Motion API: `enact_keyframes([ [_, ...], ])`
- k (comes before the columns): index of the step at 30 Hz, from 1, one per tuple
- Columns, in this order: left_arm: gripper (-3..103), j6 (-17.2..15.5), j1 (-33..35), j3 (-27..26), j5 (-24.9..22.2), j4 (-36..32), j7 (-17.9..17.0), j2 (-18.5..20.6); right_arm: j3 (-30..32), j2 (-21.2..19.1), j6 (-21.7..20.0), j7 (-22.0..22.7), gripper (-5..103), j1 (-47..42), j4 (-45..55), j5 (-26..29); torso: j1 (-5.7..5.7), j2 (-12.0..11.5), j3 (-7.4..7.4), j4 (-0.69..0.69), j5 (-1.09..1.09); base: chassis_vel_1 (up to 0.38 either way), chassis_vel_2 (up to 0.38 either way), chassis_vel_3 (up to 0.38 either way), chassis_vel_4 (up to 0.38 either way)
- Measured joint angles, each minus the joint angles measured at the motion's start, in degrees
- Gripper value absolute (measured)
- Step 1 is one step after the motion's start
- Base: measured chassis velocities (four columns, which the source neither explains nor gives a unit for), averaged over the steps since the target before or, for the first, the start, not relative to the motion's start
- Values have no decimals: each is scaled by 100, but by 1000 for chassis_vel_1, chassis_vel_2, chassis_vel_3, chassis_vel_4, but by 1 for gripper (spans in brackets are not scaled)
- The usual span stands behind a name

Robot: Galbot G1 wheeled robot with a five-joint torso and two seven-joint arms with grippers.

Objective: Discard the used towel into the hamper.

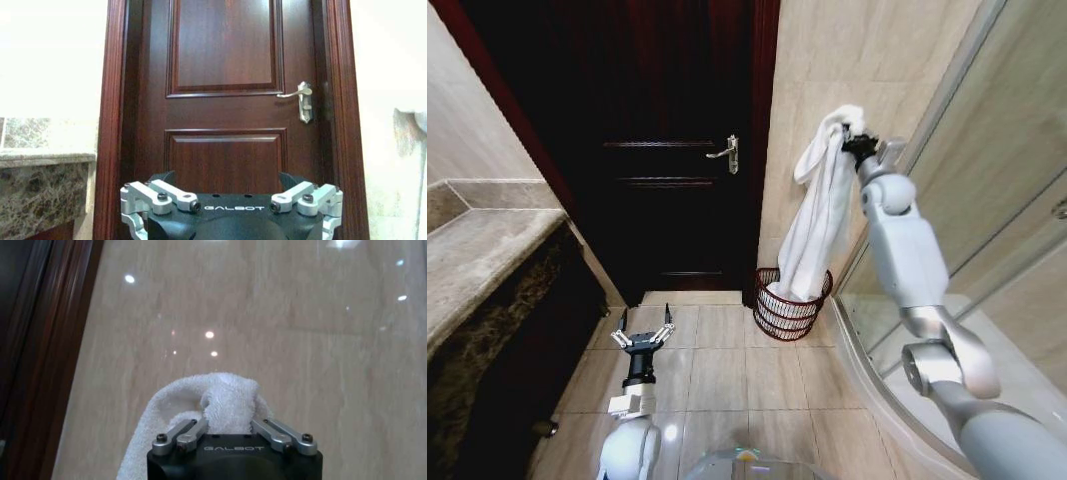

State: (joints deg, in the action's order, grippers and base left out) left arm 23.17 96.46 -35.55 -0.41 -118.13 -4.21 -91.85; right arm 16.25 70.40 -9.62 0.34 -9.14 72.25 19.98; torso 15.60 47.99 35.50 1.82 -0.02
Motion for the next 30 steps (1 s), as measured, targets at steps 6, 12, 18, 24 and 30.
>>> enact_keyframes([
  [6,100,52,64,29,6,11,-3,-13,94,49,119,-3,13,-427,45,-84,0,-1,0,-1,3,0,0,0,0],
  [12,100,45,136,62,43,-3,-11,-14,227,42,121,-2,13,-655,89,-85,-13,-27,-14,-1,2,0,0,0,0],
  [18,100,50,220,77,137,-86,11,-17,345,56,156,-4,13,-748,22,-79,-81,-179,-97,0,2,0,0,0,0],
  [24,100,56,214,46,138,-101,14,-6,437,45,187,-12,13,-857,-61,-84,-160,-366,-205,0,2,0,0,0,0],
  [30,100,69,205,50,138,-58,20,0,490,40,198,-17,13,-1020,-53,-84,-220,-509,-290,0,1,0,0,0,0],
])
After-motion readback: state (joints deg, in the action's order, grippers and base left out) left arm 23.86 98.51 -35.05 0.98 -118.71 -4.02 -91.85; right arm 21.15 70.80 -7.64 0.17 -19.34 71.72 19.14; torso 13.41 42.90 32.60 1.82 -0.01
